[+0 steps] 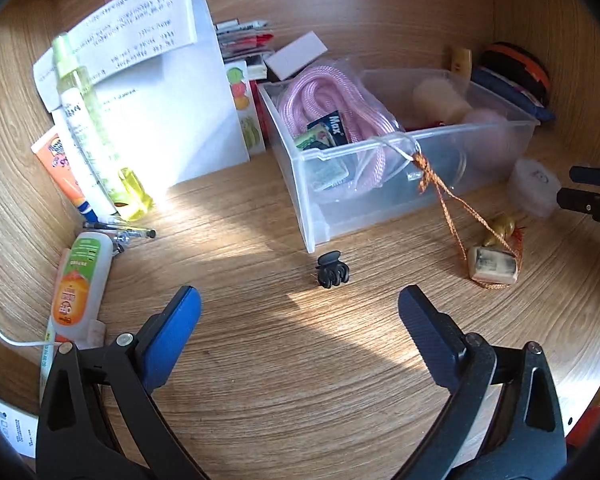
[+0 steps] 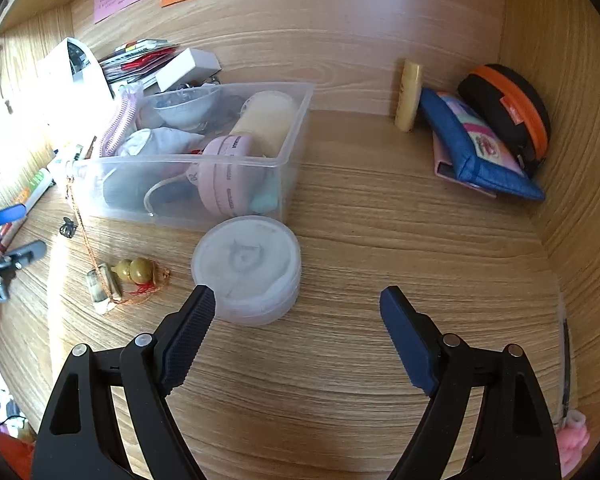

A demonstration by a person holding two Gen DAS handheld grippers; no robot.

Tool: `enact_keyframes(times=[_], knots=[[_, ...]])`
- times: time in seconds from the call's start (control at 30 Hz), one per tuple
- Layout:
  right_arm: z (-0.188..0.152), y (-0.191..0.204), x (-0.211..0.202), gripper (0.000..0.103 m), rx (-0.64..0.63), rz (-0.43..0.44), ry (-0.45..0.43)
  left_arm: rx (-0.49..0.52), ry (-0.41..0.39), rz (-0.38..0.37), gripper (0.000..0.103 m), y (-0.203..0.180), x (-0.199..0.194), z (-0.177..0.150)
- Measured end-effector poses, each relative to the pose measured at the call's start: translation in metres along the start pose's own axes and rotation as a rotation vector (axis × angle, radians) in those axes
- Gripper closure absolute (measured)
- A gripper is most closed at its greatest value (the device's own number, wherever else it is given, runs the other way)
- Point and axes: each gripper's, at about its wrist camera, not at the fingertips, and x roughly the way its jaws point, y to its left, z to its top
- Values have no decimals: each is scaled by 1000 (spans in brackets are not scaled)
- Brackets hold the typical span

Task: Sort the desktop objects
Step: 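Grasp the white round container with the right tool while the left tool grasps the black hair clip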

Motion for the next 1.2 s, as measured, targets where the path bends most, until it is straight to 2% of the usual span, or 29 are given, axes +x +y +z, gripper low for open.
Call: enact_keyframes(times=[0.33, 0.43, 0.57, 0.6, 0.67, 0.7, 0.77, 0.9, 0.97, 1.13, 1.2], knots=[[2, 22, 19, 21, -89, 8, 60, -35, 57, -31, 3, 5, 26, 12], [4, 26, 26, 21, -100, 21, 86, -63, 48, -74, 3, 7, 27, 15], [7, 29, 33, 21, -110, 33, 104, -53, 18, -65, 4, 3, 24, 16], [8, 30, 33, 21, -111, 35, 105, -48, 15, -58, 7, 2, 24, 16], [9, 32, 35, 21, -114, 39, 102, -47, 29, -37, 21, 1, 28, 16], [9, 33, 36, 21, -112, 42, 103, -51, 41, -44, 22, 2, 30, 15], [11, 34, 39, 20, -102, 53, 114, -66, 57, -46, 31, 6, 34, 15], [11, 38, 39, 21, -111, 49, 112, -83, 55, -49, 37, 9, 34, 15], [11, 37, 39, 21, -110, 56, 114, -87, 59, -37, 48, 10, 34, 15], [11, 38, 38, 22, -115, 52, 112, -93, 55, -40, 50, 13, 34, 14], [12, 37, 37, 24, -113, 52, 111, -89, 56, -44, 55, 13, 34, 14]])
